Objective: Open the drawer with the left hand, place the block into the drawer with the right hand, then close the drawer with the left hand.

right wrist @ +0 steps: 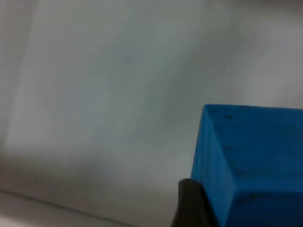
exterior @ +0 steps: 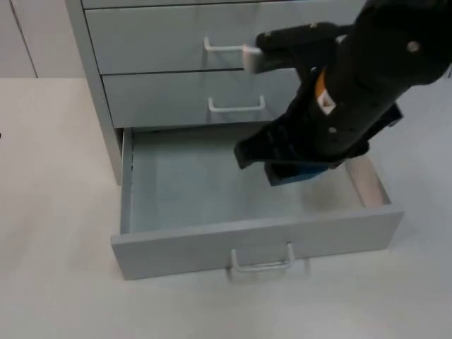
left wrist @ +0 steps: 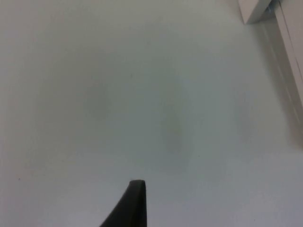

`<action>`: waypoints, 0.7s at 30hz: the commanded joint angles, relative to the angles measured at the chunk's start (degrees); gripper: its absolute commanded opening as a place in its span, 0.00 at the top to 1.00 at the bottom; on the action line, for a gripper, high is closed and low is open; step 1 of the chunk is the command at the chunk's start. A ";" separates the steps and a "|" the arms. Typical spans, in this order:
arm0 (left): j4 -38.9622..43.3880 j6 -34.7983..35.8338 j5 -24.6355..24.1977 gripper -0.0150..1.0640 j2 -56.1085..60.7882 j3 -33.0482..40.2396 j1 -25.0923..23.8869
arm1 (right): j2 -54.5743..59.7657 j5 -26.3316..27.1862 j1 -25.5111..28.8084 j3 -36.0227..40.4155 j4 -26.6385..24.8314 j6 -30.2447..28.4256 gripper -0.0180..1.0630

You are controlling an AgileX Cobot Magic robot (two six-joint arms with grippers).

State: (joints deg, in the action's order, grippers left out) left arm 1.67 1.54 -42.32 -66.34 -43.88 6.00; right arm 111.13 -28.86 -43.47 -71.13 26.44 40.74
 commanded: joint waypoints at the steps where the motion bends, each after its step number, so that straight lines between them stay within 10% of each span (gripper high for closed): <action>1: 0.30 -0.02 0.65 0.01 0.42 0.18 -0.10 | 1.27 1.61 -0.34 -1.05 0.25 0.17 0.99; 21: -0.51 -0.02 0.66 0.01 0.42 0.18 -0.10 | 10.32 8.80 1.01 -1.15 1.43 3.87 0.89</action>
State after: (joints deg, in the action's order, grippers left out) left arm 1.56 1.54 -42.32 -66.34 -43.88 6.00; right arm 121.07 -20.47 -42.86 -71.98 27.08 44.27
